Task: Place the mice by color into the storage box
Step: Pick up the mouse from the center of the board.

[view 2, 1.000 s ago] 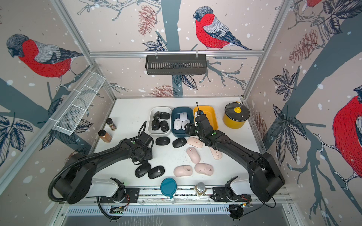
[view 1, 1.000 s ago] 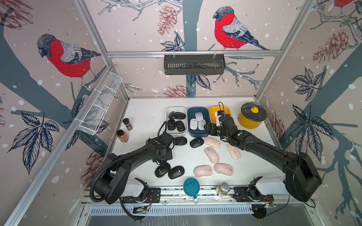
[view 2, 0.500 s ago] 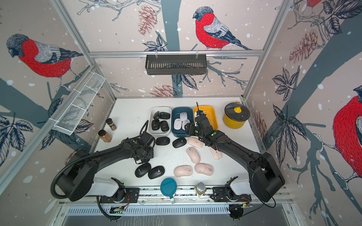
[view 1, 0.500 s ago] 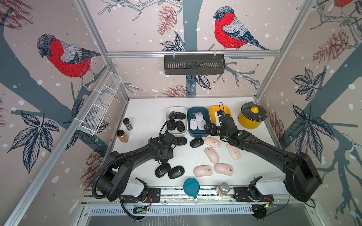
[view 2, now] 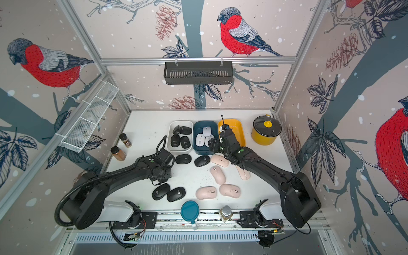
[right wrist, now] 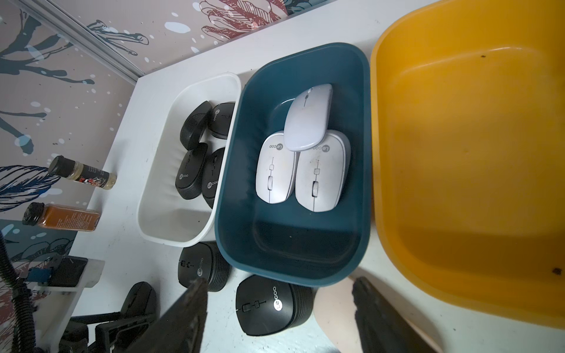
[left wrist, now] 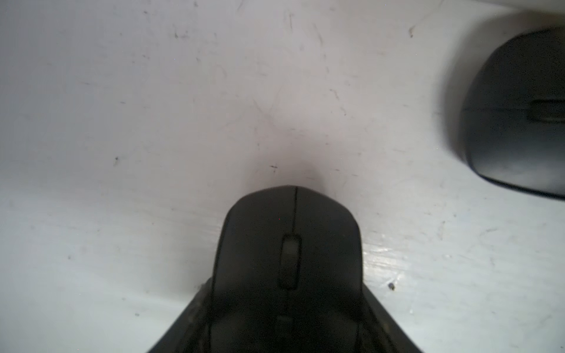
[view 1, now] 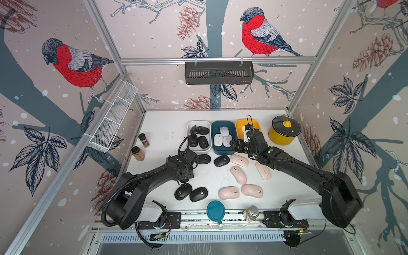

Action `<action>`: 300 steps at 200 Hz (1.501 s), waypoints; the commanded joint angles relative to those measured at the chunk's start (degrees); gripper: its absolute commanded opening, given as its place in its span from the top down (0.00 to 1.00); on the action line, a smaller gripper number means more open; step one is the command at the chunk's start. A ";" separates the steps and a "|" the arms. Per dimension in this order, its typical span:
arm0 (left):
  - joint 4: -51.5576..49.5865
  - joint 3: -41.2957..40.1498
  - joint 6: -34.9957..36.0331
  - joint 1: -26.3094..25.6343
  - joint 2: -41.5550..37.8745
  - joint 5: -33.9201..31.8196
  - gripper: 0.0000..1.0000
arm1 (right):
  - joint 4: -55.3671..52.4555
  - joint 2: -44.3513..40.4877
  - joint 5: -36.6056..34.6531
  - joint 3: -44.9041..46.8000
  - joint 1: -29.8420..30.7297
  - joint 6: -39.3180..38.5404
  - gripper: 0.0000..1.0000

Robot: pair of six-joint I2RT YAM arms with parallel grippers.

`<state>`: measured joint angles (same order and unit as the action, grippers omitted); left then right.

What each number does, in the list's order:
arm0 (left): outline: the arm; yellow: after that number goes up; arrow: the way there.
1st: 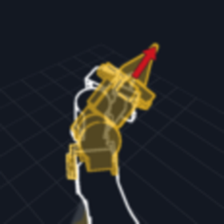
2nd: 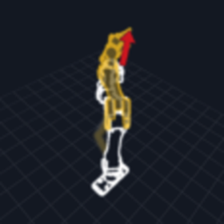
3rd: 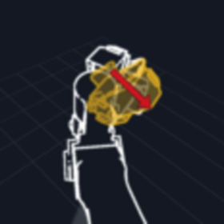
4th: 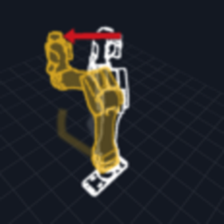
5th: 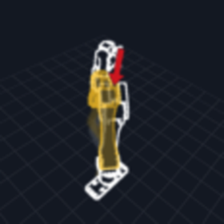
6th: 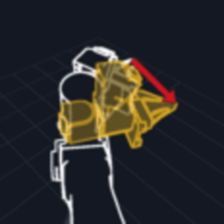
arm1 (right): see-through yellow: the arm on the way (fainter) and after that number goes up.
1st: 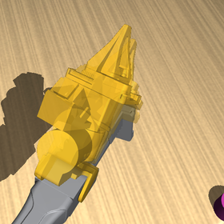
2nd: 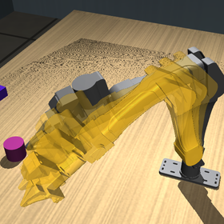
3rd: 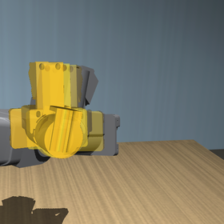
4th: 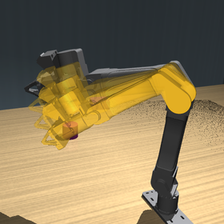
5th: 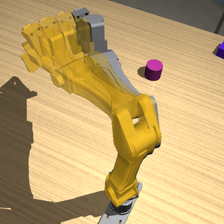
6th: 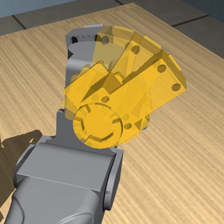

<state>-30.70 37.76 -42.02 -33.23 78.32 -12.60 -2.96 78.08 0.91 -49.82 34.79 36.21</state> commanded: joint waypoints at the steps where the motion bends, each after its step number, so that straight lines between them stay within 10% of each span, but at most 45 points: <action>1: -1.45 0.27 -1.40 -0.07 -1.42 -2.92 0.41 | 0.15 -0.24 -0.86 -0.41 0.11 0.56 0.25; 183: -4.54 16.84 2.79 -0.08 -5.81 -7.79 0.42 | 0.19 -0.67 -1.61 -0.40 -0.07 0.22 0.25; 300: 11.15 27.69 8.99 0.08 6.27 -11.97 0.41 | -0.55 -2.24 -1.76 0.58 -1.71 -0.61 0.25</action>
<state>-24.12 62.02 -34.39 -33.23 81.43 -21.50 -3.05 76.88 -0.05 -49.50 33.30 36.14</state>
